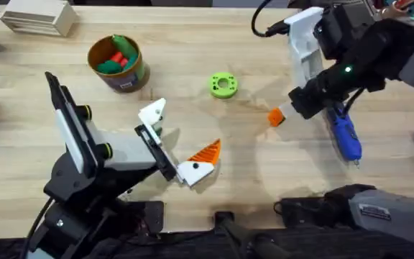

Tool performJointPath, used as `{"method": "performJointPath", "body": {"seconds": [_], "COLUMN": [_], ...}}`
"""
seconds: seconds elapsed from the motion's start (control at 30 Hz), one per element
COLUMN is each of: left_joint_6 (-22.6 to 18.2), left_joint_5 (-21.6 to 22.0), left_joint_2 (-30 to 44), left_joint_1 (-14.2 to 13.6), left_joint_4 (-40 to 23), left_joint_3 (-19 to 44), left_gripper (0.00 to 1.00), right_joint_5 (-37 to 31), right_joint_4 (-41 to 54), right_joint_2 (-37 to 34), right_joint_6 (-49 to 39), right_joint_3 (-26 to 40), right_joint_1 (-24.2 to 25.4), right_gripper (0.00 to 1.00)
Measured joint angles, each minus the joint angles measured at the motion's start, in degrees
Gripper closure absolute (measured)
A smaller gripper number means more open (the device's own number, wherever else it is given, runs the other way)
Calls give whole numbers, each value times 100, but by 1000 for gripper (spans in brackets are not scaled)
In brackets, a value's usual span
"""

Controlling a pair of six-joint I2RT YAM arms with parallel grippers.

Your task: Pick up the gripper from the table and insert it into the empty holder that is missing its gripper. Then pick up a screw, insert it into the mounting hole, and use the screwdriver to tighten it. Finally, clean up the table by picking up the vegetable and placing it into the bucket.

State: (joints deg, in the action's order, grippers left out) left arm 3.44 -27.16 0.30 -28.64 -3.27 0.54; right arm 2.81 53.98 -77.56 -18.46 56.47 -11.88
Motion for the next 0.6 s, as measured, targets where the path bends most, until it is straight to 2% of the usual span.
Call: {"method": "performJointPath", "body": {"seconds": [0.1,0.13,0.3,0.47,0.6], "left_joint_6": [2,0,0,0,0], "left_joint_5": [0,-1,0,-2,-2], "left_joint_2": [0,0,0,0,0], "left_joint_1": [0,0,0,0,0], "left_joint_4": [0,0,0,0,-1], "left_joint_3": [0,0,0,0,0], "left_gripper": [14,13,14,14,14], "right_joint_5": [-2,0,2,113,722], "right_joint_4": [261,399,459,525,192], "right_joint_2": [217,752,1909,2642,3021], "right_joint_6": [0,0,24,280,585], "right_joint_3": [146,459,730,710,212], "right_joint_1": [0,39,369,866,1215], "right_gripper": [984,984,984,985,985]}}
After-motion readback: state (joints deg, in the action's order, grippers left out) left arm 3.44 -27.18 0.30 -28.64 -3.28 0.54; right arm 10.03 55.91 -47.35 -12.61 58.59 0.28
